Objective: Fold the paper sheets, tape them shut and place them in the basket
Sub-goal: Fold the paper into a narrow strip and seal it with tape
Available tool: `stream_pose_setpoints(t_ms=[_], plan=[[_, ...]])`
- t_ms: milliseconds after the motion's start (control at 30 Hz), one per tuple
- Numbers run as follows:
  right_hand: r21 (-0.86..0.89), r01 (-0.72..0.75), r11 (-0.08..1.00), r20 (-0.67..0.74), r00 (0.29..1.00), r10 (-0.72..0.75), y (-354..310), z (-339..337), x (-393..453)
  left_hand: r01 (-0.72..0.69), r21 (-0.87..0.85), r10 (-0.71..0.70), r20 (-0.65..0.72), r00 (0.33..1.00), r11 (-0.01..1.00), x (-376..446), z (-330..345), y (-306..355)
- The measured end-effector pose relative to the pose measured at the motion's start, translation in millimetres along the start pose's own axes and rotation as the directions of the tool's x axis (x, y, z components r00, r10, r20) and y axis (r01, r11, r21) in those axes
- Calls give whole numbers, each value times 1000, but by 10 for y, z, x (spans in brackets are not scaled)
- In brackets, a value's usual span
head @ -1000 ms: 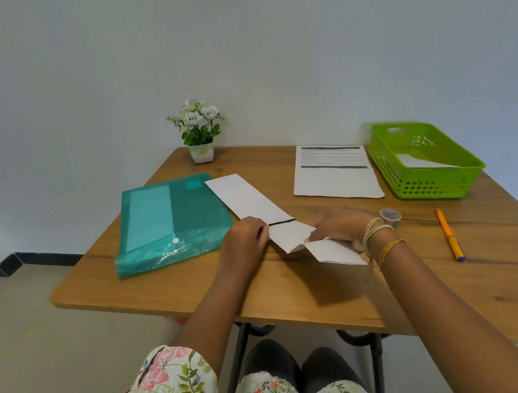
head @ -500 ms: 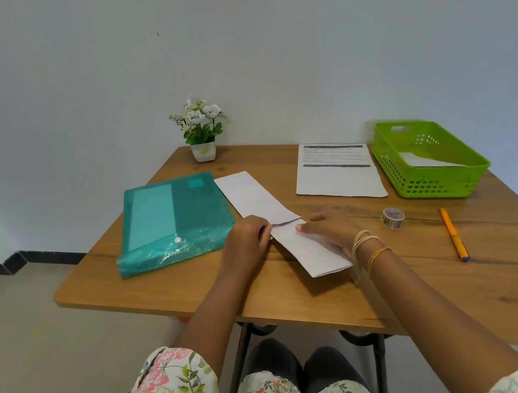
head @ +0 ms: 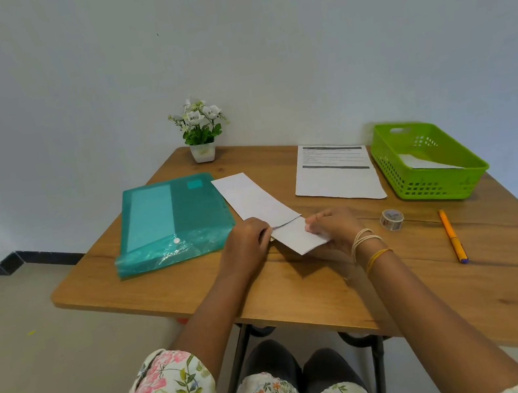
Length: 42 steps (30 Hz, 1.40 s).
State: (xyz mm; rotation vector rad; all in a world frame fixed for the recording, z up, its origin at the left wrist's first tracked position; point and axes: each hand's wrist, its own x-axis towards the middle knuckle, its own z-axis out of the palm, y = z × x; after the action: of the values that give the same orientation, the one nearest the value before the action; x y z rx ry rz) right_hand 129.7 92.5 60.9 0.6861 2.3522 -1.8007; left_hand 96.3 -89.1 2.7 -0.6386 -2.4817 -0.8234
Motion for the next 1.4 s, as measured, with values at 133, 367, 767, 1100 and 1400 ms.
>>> stream_pose_setpoints(t_ms=[133, 367, 767, 1100, 1400], plan=[[-5, 22, 1000, -106, 994, -22, 9, 138, 134, -40, -20, 40, 7, 999, 999, -7, -16, 15], [110, 69, 991, -6, 998, -69, 27, 187, 139, -2, -4, 2, -7, 1000, 1000, 2, -10, 8], [-193, 333, 923, 363, 898, -248, 147, -115, 134, 77, 4, -77, -6, 997, 997, 8, -1, 9], [-128, 423, 897, 135, 903, -407, 156, 41, 146, 25, -26, -25, 6, 1000, 999, -2, -19, 22], [-568, 452, 688, -64, 809, -584, 182, 217, 284, -22, -56, 22, 7, 1000, 998, -14, -46, 42]])
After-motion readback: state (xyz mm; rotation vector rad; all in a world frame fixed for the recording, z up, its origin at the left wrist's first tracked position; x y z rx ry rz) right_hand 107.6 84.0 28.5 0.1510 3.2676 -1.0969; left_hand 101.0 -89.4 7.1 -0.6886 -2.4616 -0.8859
